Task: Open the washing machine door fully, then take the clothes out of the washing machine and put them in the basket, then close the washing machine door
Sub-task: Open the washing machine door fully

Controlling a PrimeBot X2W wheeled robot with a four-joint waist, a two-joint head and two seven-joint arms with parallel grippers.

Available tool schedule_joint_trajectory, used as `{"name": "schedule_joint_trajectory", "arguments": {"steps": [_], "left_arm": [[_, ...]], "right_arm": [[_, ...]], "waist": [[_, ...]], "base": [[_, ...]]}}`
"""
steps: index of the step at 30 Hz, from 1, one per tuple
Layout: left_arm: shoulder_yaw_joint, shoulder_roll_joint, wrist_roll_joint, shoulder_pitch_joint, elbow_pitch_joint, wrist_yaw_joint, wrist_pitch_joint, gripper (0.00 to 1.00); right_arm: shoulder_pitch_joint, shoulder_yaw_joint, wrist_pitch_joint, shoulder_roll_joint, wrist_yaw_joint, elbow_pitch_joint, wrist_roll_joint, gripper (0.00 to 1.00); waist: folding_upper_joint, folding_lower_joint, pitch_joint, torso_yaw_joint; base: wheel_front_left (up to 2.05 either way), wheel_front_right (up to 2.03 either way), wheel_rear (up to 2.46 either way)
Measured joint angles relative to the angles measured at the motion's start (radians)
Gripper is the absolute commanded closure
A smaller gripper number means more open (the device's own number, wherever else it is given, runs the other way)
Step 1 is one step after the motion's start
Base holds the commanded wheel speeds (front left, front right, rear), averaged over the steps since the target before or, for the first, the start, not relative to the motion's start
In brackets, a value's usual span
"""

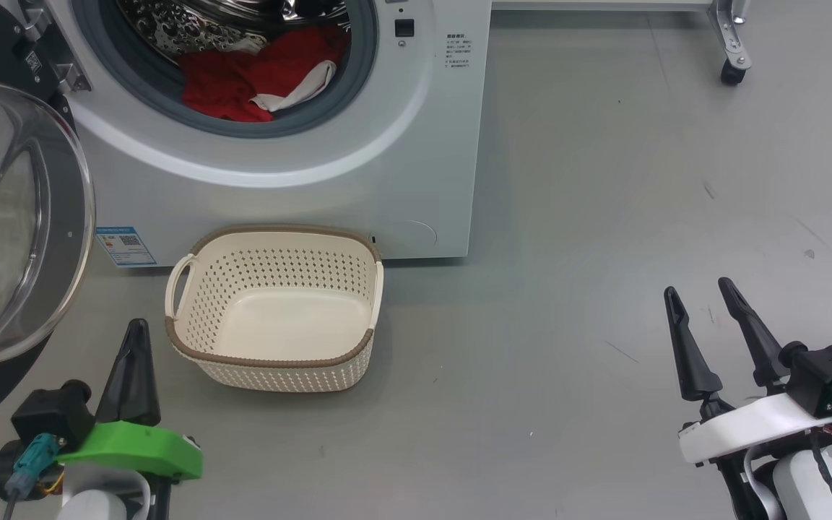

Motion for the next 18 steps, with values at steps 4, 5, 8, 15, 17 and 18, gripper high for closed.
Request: {"name": "schedule_joint_trajectory", "arguments": {"steps": [4, 5, 8, 15, 17, 18], "left_arm": [[-0.005, -0.009, 0.006, 0.016, -0.026, 0.0, 0.0, 0.0], [-0.006, -0.011, 0.006, 0.02, -0.029, 0.0, 0.0, 0.0], [-0.008, -0.016, 0.009, 0.042, -0.035, 0.0, 0.0, 0.0], [-0.012, -0.016, 0.009, 0.061, -0.05, 0.0, 0.0, 0.0], [-0.018, -0.016, 0.015, 0.066, -0.054, 0.0, 0.0, 0.0], [-0.02, -0.017, 0.015, 0.068, -0.055, 0.0, 0.0, 0.0]], "right_arm": [[0.003, -0.011, 0.0, 0.0, -0.005, -0.016, 0.0, 0.0], [0.004, -0.012, 0.0, 0.0, -0.007, -0.018, 0.0, 0.0], [0.015, -0.013, 0.0, 0.0, -0.007, -0.023, -0.007, 0.0], [0.019, -0.019, 0.0, 0.003, -0.007, -0.032, -0.01, 0.0], [0.019, -0.023, 0.0, 0.003, -0.007, -0.032, -0.011, 0.0], [0.019, -0.024, 0.0, 0.004, -0.007, -0.032, -0.011, 0.0]], "waist": [[0.0, 0.0, -0.002, -0.007], [0.0, 0.0, -0.002, -0.007], [0.0, -0.0001, -0.001, -0.01], [0.0, 0.0, 0.001, -0.013], [0.0, 0.0, 0.002, -0.013], [0.0, 0.0, 0.003, -0.014]], "base": [[0.0, 0.0, 0.0], [0.0, 0.0, 0.0], [0.0, 0.0, 0.0], [0.0, 0.0, 0.0], [0.0, 0.0, 0.0], [0.0, 0.0, 0.0]]}}
